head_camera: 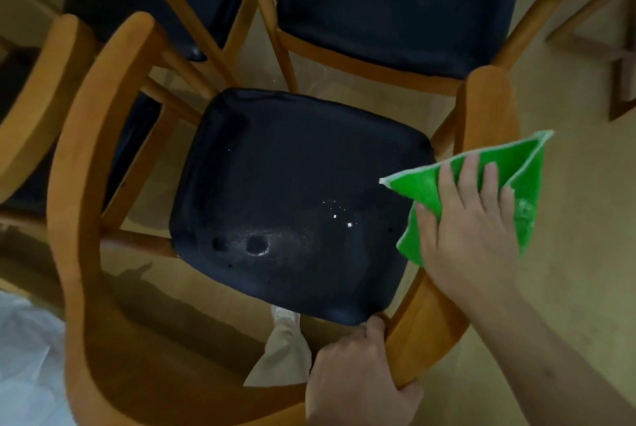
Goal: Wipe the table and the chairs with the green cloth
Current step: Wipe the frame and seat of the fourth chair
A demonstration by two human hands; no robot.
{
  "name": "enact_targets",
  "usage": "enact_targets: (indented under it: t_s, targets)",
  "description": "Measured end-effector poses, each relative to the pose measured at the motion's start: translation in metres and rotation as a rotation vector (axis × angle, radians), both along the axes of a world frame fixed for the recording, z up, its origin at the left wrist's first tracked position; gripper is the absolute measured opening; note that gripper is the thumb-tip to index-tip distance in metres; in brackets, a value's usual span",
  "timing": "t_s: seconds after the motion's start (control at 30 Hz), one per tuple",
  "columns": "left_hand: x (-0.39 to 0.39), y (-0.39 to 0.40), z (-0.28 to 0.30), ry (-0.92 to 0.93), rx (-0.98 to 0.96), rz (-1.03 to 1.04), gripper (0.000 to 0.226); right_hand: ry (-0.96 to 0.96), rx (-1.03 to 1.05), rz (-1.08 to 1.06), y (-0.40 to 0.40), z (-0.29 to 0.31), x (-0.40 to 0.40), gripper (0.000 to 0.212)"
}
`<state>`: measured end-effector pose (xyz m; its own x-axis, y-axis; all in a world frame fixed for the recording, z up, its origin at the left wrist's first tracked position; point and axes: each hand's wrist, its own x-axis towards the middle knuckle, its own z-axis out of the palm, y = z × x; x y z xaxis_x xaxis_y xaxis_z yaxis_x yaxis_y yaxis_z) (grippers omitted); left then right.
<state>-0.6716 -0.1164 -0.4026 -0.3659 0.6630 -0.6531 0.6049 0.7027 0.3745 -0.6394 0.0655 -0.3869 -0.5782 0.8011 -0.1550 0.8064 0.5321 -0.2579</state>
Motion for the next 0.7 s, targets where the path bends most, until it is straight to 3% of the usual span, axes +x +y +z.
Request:
enact_targets:
  t_s: [0.13, 0.23, 0.33, 0.4, 0.47, 0.53, 0.6, 0.7]
  targets:
    - [-0.001, 0.003, 0.001, -0.043, -0.049, -0.009, 0.075, 0.457, -0.279, -0.176, -0.017, 0.011, -0.007, 0.068]
    - [-0.018, 0.012, -0.007, -0.382, -0.131, 0.193, 0.072, 0.698, -0.336, -0.283, -0.022, 0.021, -0.028, 0.050]
    - [-0.062, 0.035, -0.023, -0.643, 0.021, 0.705, 0.055, 0.721, -0.370, -0.278, -0.035, 0.011, -0.051, 0.044]
    - [-0.094, 0.052, -0.028, -0.864, 0.243, 0.743, 0.050, 0.674, -0.414, -0.301, -0.044, -0.007, -0.064, 0.061]
    - [-0.115, 0.069, -0.028, -1.022, 0.338, 0.641, 0.033, 0.624, -0.473, -0.443, -0.051, -0.026, -0.074, 0.077]
    - [-0.124, 0.078, -0.036, -1.007, 0.335, 0.647, 0.022, 0.634, -0.574, -0.770, -0.051, -0.042, -0.084, 0.068]
    - [-0.125, 0.080, -0.049, -0.868, 0.359, 0.671, 0.019, 0.784, -0.726, -1.141, -0.044, -0.052, -0.092, 0.054]
    - [-0.122, 0.083, -0.059, -0.744, 0.457, 0.568, 0.021, 0.858, -0.647, -1.396, -0.039, -0.056, -0.096, 0.050]
